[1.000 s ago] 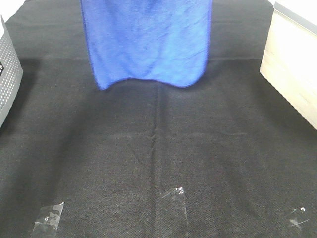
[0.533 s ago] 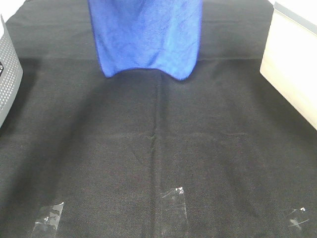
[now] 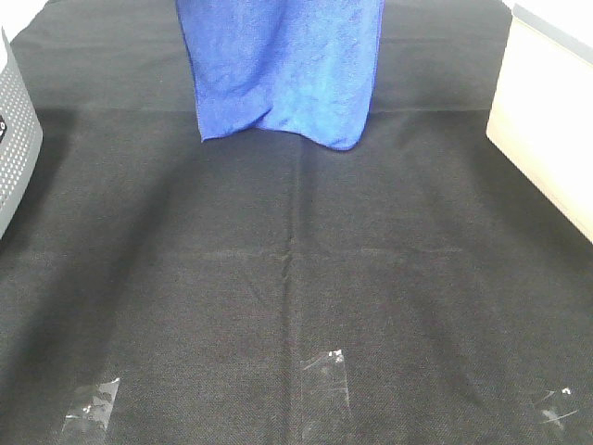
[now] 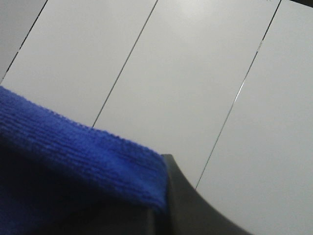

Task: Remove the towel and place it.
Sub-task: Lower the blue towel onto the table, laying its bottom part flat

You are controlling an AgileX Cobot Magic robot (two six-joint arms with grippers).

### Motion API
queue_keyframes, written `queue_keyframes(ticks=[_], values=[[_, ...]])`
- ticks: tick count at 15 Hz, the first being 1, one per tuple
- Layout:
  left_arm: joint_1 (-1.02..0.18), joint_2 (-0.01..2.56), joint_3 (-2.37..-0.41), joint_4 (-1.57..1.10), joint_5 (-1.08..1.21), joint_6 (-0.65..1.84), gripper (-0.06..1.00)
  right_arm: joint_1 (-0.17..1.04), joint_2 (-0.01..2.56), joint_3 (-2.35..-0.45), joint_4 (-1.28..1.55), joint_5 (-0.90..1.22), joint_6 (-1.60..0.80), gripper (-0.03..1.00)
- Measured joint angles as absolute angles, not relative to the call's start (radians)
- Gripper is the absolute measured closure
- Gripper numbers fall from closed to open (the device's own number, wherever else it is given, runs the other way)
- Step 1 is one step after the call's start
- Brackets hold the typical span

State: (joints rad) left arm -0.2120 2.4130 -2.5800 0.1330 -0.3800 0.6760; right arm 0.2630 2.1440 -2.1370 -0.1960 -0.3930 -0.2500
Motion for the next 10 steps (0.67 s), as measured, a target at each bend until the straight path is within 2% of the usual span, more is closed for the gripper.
queue_keyframes(ticks=[5, 10], values=[[-0.215, 2.413, -2.58, 0.133, -0.242, 0.61, 0.94, 0.263, 2.144, -2.137, -0.195, -0.269, -0.135, 0.96], [-0.248, 2.394, -2.58, 0.117, 0.072, 0.542, 0.94, 0.263, 2.127, -2.137, -0.188, 0.048, 0.026, 0.96]])
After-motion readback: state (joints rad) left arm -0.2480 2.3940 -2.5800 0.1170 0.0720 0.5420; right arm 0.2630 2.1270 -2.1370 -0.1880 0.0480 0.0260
